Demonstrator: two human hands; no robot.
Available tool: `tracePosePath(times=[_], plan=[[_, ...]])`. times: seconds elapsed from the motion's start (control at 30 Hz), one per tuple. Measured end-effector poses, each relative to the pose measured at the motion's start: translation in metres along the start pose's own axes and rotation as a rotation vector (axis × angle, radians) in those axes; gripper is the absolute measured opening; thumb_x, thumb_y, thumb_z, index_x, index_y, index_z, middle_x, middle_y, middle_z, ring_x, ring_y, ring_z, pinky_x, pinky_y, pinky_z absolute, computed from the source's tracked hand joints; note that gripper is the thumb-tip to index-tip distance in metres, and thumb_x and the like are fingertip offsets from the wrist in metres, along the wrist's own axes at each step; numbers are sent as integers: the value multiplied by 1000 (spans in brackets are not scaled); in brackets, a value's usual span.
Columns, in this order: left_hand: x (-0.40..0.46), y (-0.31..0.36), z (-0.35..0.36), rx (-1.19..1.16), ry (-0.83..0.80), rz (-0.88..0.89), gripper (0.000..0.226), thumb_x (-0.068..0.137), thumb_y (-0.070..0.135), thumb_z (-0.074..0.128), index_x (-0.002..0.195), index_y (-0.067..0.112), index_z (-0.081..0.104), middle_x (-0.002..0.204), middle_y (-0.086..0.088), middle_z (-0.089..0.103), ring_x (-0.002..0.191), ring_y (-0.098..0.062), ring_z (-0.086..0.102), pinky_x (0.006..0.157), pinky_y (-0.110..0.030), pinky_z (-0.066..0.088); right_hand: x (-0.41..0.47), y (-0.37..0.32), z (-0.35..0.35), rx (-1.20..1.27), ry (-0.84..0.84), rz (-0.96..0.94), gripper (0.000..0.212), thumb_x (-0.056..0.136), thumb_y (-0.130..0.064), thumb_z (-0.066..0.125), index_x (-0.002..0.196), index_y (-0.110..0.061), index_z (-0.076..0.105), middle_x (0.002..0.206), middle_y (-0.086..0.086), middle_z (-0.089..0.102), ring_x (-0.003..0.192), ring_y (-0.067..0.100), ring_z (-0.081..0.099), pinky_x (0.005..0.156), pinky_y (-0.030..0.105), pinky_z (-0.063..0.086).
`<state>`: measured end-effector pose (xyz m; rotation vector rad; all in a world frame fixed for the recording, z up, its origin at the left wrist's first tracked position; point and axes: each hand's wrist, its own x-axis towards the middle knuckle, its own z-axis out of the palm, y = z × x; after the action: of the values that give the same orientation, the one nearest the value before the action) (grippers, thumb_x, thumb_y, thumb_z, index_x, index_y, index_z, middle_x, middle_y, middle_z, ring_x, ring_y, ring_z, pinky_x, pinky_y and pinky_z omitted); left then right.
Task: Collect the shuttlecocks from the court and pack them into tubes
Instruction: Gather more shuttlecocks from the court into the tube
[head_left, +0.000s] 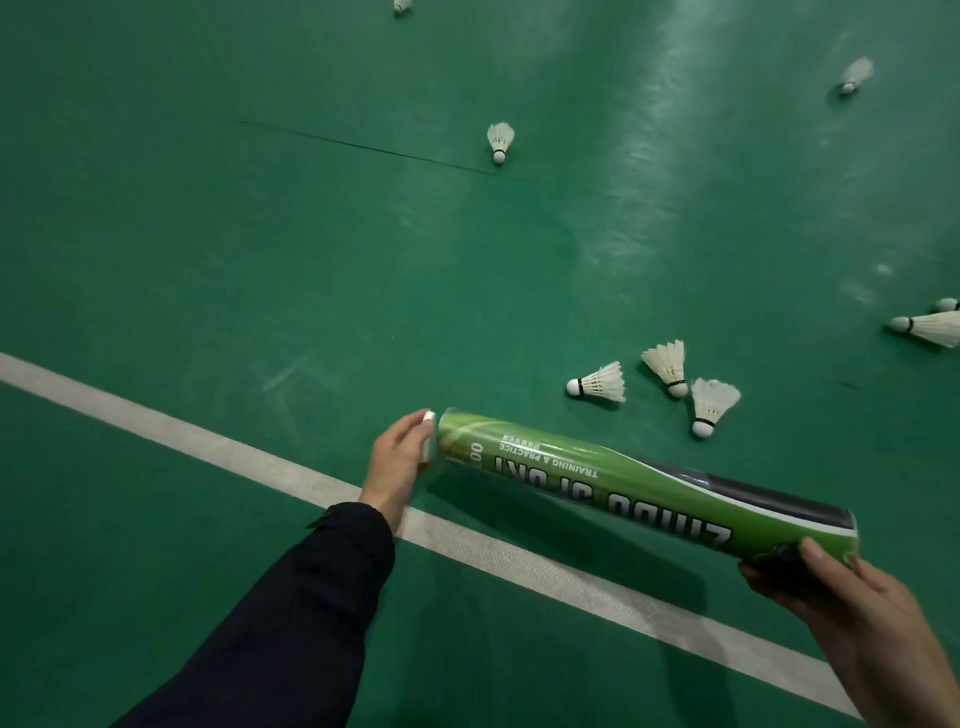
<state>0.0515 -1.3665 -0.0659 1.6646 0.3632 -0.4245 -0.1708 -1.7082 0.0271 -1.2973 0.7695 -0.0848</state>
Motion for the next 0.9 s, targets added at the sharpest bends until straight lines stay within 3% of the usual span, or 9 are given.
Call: tracePosePath(times=[0.1, 0.2, 0.4, 0.5, 0.57, 0.63, 0.73, 0.8, 0.9], plan=[[-24, 18, -3, -179, -44, 6, 22, 106, 25, 53, 112, 28, 74, 117, -1, 72, 113, -18, 59, 97, -40, 49, 1, 2, 4, 64, -51, 19, 47, 105, -6, 42, 80, -7, 81, 96, 24, 76, 83, 36, 76, 78, 39, 63], [-38, 33, -11, -236, -6, 42, 20, 107, 23, 53, 108, 23, 72, 108, 0, 72, 110, -17, 60, 101, -42, 47, 1, 2, 4, 139, -101, 13, 52, 106, -7, 40, 76, -13, 83, 94, 22, 76, 82, 36, 76, 77, 40, 63], [-55, 55, -26, -255, -57, 66, 38, 108, 40, 44, 117, 15, 72, 94, -3, 74, 85, -17, 68, 91, -37, 51, -5, -5, 8, 247, -171, -36, 30, 81, -16, 53, 79, -15, 83, 86, 17, 77, 74, 30, 76, 65, 37, 64], [-63, 61, -27, -259, -87, 102, 40, 109, 41, 41, 134, 19, 64, 108, -8, 72, 88, -16, 69, 90, -37, 53, -10, -4, 5, 261, -160, -33, 34, 90, -13, 51, 81, -16, 84, 89, 17, 77, 77, 30, 76, 69, 40, 64], [-71, 65, -24, -268, -103, 138, 35, 109, 38, 42, 133, 23, 62, 112, -9, 68, 91, -16, 67, 91, -37, 53, -14, -3, 4, 299, -147, -25, 39, 98, -10, 49, 81, -16, 84, 89, 16, 77, 75, 29, 76, 67, 39, 65], [-81, 70, -21, -376, -117, 130, 35, 109, 34, 42, 130, 16, 65, 111, -9, 68, 92, -17, 66, 88, -34, 53, -19, -5, 4, 336, -156, -7, 14, 82, -22, 72, 79, -16, 83, 83, 15, 76, 69, 29, 75, 63, 37, 64], [-91, 75, -21, -536, -154, 78, 41, 109, 31, 44, 131, 6, 66, 116, -16, 66, 99, -22, 63, 96, -39, 52, -17, 2, -3, 344, -172, 45, 56, 28, -44, 97, 71, -13, 80, 71, 12, 73, 62, 30, 74, 60, 37, 63], [-100, 78, -21, -582, -191, 59, 40, 107, 31, 46, 130, 5, 66, 118, -18, 67, 101, -23, 64, 96, -39, 54, -17, 4, -7, 383, -151, 80, 62, 17, -46, 97, 64, -13, 77, 66, 10, 71, 58, 30, 72, 58, 37, 63], [-110, 83, -19, -612, -250, 82, 37, 95, 25, 60, 124, 5, 68, 111, -13, 74, 96, -19, 68, 84, -30, 61, -15, 5, -12, 420, -133, 106, 60, 16, -44, 96, 64, -15, 76, 65, 8, 70, 56, 30, 71, 56, 37, 62]])
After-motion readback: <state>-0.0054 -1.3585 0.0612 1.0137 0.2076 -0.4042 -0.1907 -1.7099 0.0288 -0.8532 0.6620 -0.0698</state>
